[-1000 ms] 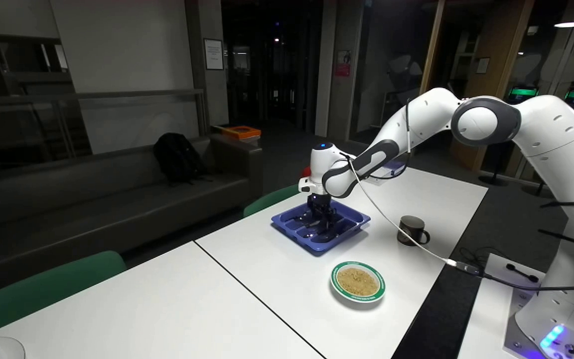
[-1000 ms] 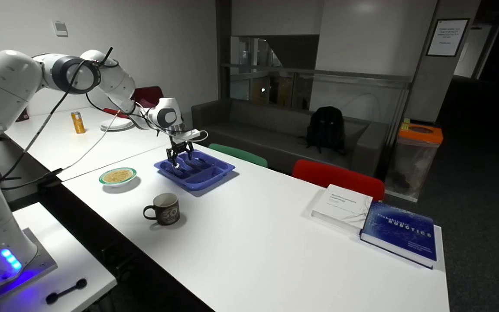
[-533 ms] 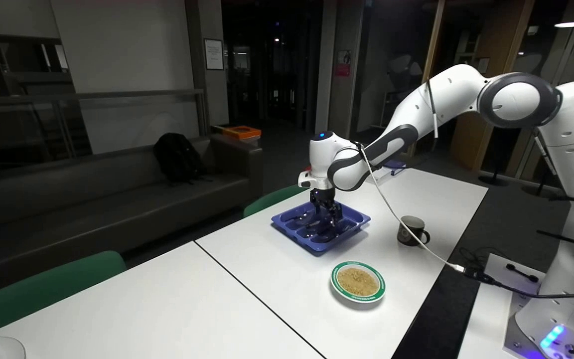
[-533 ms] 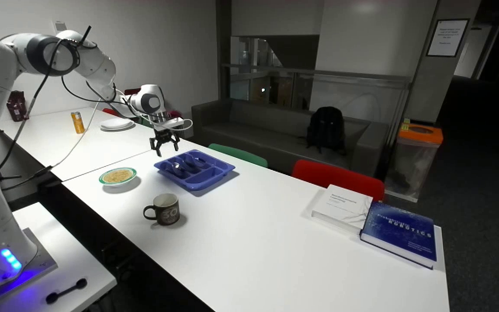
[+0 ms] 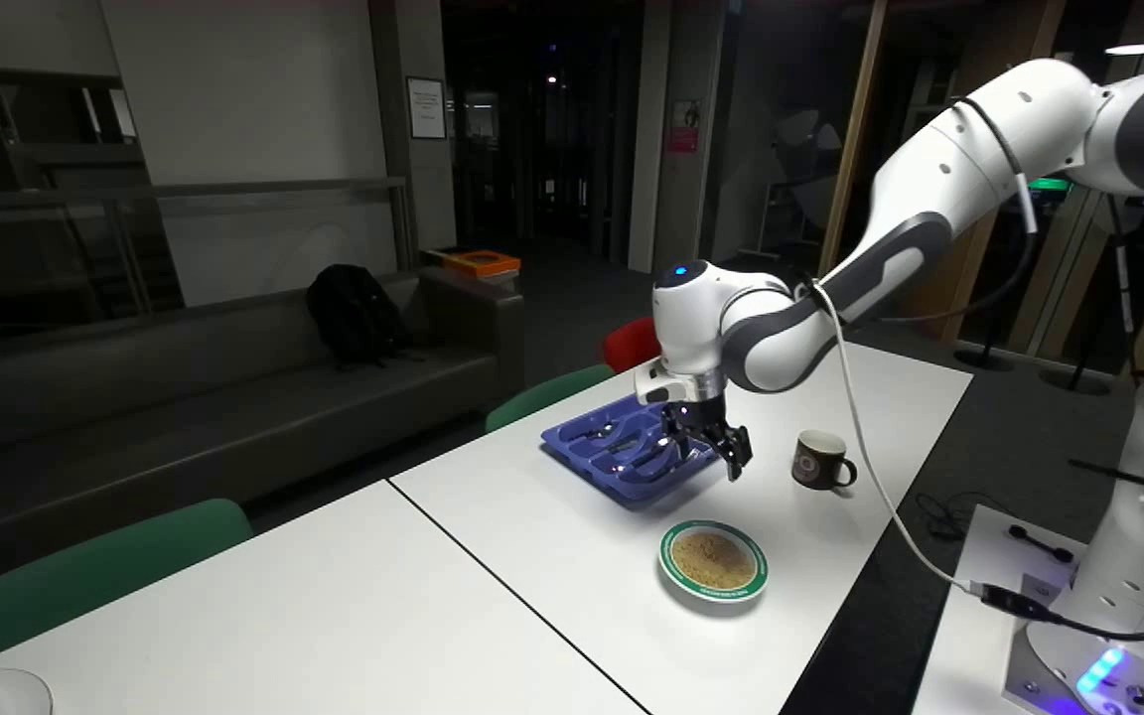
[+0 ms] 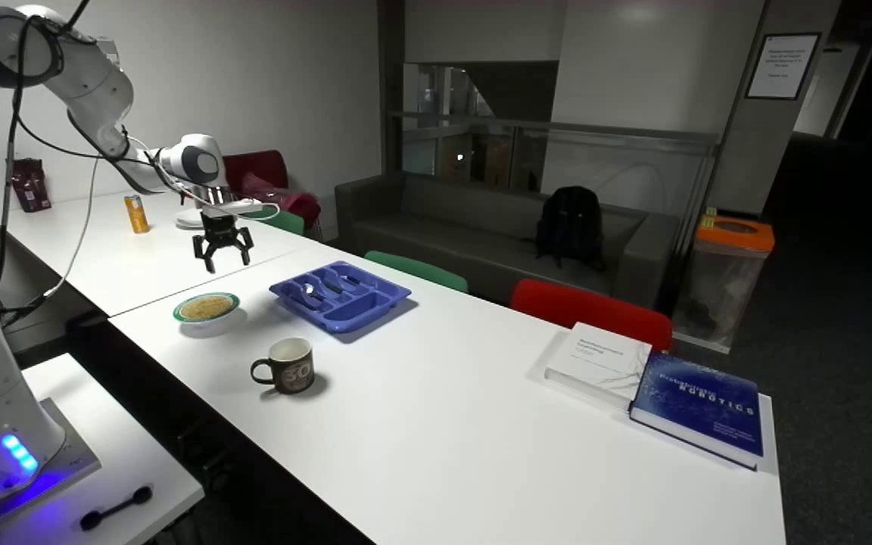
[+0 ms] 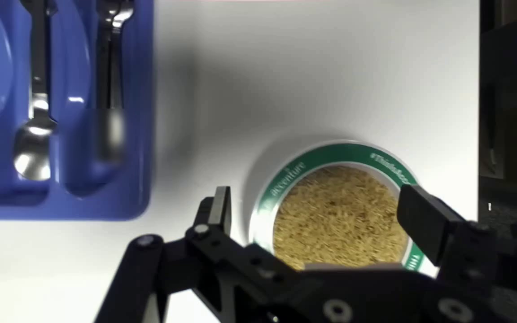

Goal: Pick up a silver spoon from the blue tray, stir the contents in the bowl using the spoon, place the spoon back on the tray

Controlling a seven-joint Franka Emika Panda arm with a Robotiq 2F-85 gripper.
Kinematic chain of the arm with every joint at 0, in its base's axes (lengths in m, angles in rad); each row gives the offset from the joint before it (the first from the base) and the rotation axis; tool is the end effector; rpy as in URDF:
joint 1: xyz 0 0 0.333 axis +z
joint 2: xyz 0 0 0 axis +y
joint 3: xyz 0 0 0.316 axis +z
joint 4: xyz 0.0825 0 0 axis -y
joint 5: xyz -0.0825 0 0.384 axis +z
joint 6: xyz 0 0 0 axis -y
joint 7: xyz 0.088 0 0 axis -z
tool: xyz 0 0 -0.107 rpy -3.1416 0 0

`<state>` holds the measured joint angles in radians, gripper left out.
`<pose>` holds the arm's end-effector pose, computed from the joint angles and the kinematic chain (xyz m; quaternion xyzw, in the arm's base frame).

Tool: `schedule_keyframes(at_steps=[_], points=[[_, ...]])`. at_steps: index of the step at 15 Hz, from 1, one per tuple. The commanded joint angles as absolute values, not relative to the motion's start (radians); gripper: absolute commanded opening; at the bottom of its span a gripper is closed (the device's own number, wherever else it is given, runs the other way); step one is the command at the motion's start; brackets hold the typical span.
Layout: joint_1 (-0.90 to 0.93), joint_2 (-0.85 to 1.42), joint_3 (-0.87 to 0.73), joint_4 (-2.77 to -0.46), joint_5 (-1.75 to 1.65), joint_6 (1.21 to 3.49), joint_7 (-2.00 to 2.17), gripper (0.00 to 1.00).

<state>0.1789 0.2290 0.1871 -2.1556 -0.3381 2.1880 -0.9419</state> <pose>0.5113 0.1827 0.2805 0.7141 0.6856 -0.1191 0.0755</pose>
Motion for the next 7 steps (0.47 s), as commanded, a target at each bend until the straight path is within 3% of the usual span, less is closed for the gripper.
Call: schedule_keyframes(at_steps=[1, 7], points=[[0.196, 0.032, 0.227, -2.396, -0.346, 2.287, -0.911, 1.00], [0.212, 0.021, 0.235, -2.423, -0.334, 2.299, -0.907, 1.00]])
